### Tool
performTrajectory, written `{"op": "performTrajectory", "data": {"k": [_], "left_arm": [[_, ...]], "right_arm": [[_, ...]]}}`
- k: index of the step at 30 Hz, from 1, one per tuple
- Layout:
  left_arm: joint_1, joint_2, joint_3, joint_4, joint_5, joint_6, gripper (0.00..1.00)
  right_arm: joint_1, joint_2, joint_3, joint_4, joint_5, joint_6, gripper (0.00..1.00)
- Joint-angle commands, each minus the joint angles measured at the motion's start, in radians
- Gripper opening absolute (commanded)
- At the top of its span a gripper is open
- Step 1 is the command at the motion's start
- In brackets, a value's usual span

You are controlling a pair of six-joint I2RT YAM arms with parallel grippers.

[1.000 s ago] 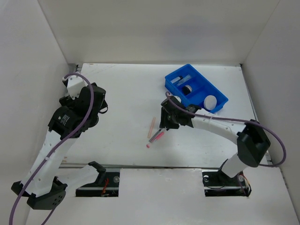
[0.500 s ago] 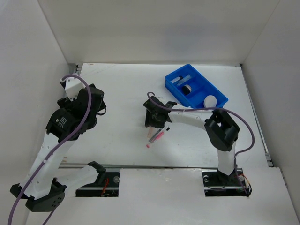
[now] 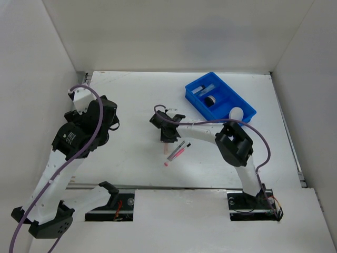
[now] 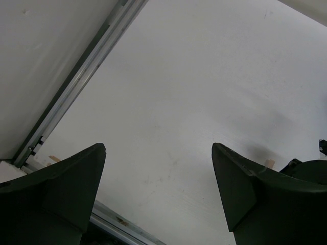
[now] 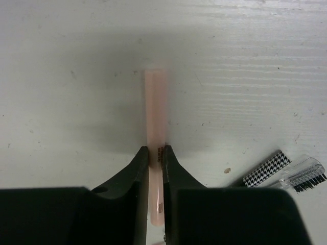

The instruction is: Organize the makeup

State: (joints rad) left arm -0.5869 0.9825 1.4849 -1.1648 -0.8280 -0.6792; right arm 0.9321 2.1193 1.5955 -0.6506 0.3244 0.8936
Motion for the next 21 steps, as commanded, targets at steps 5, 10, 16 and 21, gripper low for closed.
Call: {"op": "performTrajectory", "data": {"k": [5,10,16,21], "left_arm": [[0.007,-0.025,-0.014,-0.010,-0.028,-0.005,0.82],[0.007,-0.025,0.006,-0.010,-0.037,0.006,0.82],[0.007,-0.025,0.006,-0.010,-0.037,0.015,0.82],[0.007,-0.016,0.006,0.008,-0.037,0.033,0.82]], "right_arm": [[0.011,-0.074,0.122,-0.040,0.016,-0.021,0.06],[-0.172,-0.229,0.106,0.018,-0.053,0.011,0.06],[-0.406,-0.435,-0.064,0.088,-0.051,0.051,0.06],[-0.600,-0.470,-0.129,0.097,-0.062,0.051,0.07]]}}
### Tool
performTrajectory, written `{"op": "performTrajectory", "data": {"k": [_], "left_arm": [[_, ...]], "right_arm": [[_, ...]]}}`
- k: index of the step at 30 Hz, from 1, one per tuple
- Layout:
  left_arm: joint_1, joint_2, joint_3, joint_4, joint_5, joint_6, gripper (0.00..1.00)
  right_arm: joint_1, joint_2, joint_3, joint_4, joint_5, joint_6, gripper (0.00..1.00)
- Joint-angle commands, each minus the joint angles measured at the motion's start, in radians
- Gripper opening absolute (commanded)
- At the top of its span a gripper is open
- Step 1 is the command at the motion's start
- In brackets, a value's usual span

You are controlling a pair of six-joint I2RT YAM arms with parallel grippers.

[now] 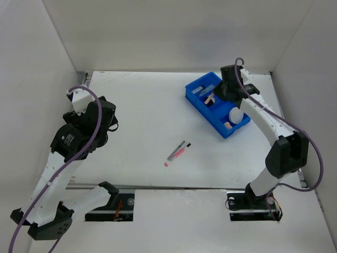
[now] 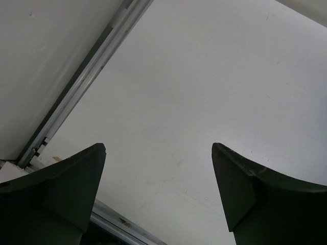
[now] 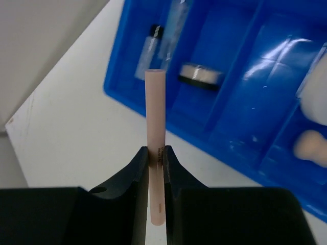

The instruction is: Organize the makeup

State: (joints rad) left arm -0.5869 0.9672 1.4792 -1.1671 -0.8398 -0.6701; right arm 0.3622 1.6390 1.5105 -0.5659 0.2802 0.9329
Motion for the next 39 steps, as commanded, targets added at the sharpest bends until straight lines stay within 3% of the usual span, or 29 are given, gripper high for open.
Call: {"op": "performTrajectory", "data": {"k": [1,6,14,20,22,24,26,30,35,39], "left_arm": [[0.007,-0.001,0.012,0.011,-0.025,0.024,0.82],[0.007,0.008,0.012,0.020,-0.016,0.024,0.82],[0.007,0.027,0.030,0.020,-0.016,0.024,0.82],[0.007,0.036,0.039,0.020,-0.016,0.024,0.82],[0.007,0.036,0.039,0.009,-0.016,0.024,0.82],[0.007,0.036,0.039,0.009,-0.016,0.024,0.82],[0.007,0.036,0.039,0.009,-0.016,0.024,0.82],[0.007,0.036,0.039,0.009,-0.016,0.024,0.82],[0.007,0.036,0.039,0.009,-0.027,0.024,0.82],[0.007,0.036,0.030,0.009,-0.016,0.024,0.82]], "right_arm": [[-0.051,0.019,-0.044,0.012,-0.018,0.000,0.07],[-0.181,0.070,-0.079,0.058,-0.102,0.000,0.07],[-0.221,0.162,-0.055,0.084,-0.122,0.000,0.18],[-0.221,0.211,-0.012,0.074,-0.122,-0.009,0.44],[-0.221,0.194,-0.012,0.074,-0.101,-0.009,0.62],[-0.221,0.168,-0.024,0.074,-0.087,-0.019,0.73],[-0.221,0.115,-0.033,0.074,-0.076,-0.051,0.73],[-0.148,-0.019,-0.101,0.058,-0.043,-0.139,0.57],[0.178,-0.108,-0.273,-0.009,0.008,-0.177,0.50],[0.343,-0.120,-0.387,-0.019,-0.073,-0.134,0.49]]}}
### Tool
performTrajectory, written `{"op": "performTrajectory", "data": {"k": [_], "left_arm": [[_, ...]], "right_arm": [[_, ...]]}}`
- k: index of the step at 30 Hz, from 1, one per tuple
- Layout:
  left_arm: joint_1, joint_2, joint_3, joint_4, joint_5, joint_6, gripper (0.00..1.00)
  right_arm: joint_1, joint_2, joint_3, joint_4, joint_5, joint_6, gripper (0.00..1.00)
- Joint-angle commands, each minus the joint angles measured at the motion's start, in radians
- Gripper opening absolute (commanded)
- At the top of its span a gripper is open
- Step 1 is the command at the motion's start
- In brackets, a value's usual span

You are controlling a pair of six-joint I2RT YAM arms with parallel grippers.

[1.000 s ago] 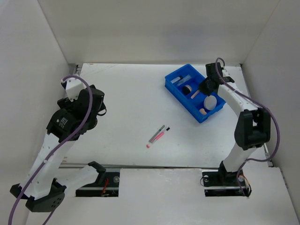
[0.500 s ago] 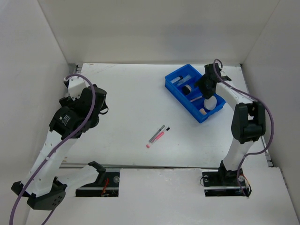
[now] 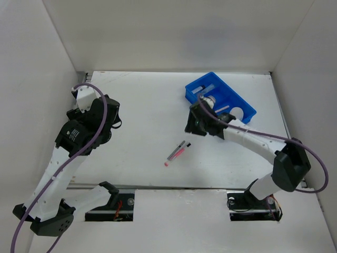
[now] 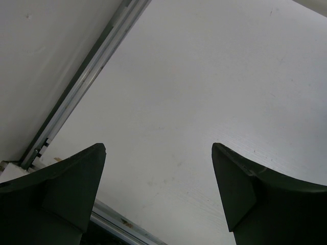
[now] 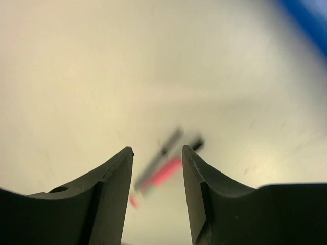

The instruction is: Organize the makeup

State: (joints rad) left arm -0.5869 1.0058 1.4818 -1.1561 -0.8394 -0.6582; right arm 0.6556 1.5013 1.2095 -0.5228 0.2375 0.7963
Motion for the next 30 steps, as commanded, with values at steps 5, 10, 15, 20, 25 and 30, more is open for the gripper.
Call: {"op": "performTrajectory", "data": {"k": [5,10,15,20,25,30], "left_arm": [[0.007,-0.012,0.017,-0.002,-0.017,0.012,0.82],[0.007,-0.012,0.017,-0.002,-0.017,0.012,0.82],[0.007,-0.021,0.017,-0.011,-0.007,0.012,0.82],[0.007,-0.021,0.008,-0.011,-0.007,0.012,0.82],[0.007,-0.041,-0.002,-0.011,0.002,0.012,0.82],[0.007,-0.050,-0.002,-0.011,0.002,0.022,0.82]], "right_arm": [[0.088,0.040,-0.178,0.004,-0.200,0.125,0.50],[0.157,0.126,-0.193,0.063,-0.242,0.215,0.50],[0.197,0.175,-0.143,0.063,-0.242,0.215,0.50],[0.226,0.227,-0.093,0.052,-0.202,0.215,0.50],[0.236,0.284,-0.036,0.052,-0.179,0.215,0.50],[0.236,0.333,-0.013,0.008,-0.147,0.224,0.48]]}}
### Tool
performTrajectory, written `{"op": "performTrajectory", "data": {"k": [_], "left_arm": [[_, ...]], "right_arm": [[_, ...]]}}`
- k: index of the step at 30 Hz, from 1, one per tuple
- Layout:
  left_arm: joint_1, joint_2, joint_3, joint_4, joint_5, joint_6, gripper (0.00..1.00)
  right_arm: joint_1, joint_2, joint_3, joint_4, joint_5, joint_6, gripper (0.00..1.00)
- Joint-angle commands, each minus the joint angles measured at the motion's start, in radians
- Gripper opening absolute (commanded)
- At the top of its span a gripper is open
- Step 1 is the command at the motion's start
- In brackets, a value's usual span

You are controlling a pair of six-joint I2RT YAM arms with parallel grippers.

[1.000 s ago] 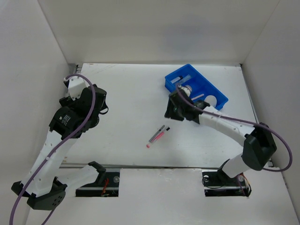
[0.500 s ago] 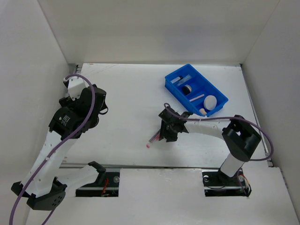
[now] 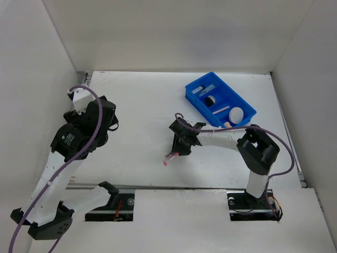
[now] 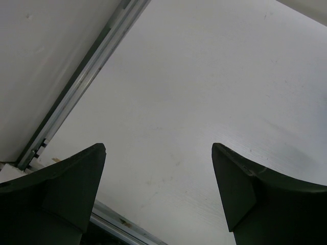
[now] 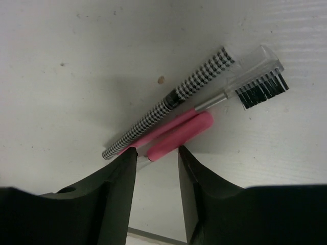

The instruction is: Organize the makeup

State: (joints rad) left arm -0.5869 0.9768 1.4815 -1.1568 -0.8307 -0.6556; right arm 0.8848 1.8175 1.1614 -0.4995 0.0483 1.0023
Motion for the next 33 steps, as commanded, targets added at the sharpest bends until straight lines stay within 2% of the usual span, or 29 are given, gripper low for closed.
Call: {"op": "performTrajectory", "data": {"k": [1,5,11,13,17,24,26,30,33], "left_arm": [[0.007,-0.021,-0.001,-0.011,-0.016,0.019,0.82],[0.007,-0.030,-0.010,-0.011,-0.016,0.019,0.82],[0.007,-0.030,-0.010,-0.001,-0.016,0.019,0.82],[0.007,-0.030,-0.010,-0.001,-0.016,0.028,0.82],[0.007,-0.021,-0.010,0.009,-0.007,0.028,0.82],[0.007,-0.030,-0.020,0.009,-0.007,0.028,0.82],[0.007,-0.030,-0.020,0.009,-0.007,0.028,0.82],[0.007,-0.030,-0.020,0.009,-0.007,0.028,0.82],[0.007,-0.030,-0.020,0.009,-0.018,0.028,0.82]], "right_arm": [[0.006,0.017,0.044,-0.025,0.042,0.018,0.43],[0.006,0.006,0.044,-0.062,0.117,0.027,0.38],[0.006,-0.018,0.012,-0.105,0.183,0.027,0.37],[0.006,-0.041,-0.002,-0.105,0.183,0.036,0.34],[0.006,-0.032,-0.011,-0.114,0.193,0.036,0.22],[0.006,-0.014,-0.011,-0.146,0.242,0.056,0.22],[0.006,-0.053,-0.011,-0.171,0.275,0.056,0.14],[0.006,-0.167,0.026,-0.263,0.379,0.065,0.09],[-0.026,-0.220,0.122,-0.350,0.464,0.041,0.09]]}}
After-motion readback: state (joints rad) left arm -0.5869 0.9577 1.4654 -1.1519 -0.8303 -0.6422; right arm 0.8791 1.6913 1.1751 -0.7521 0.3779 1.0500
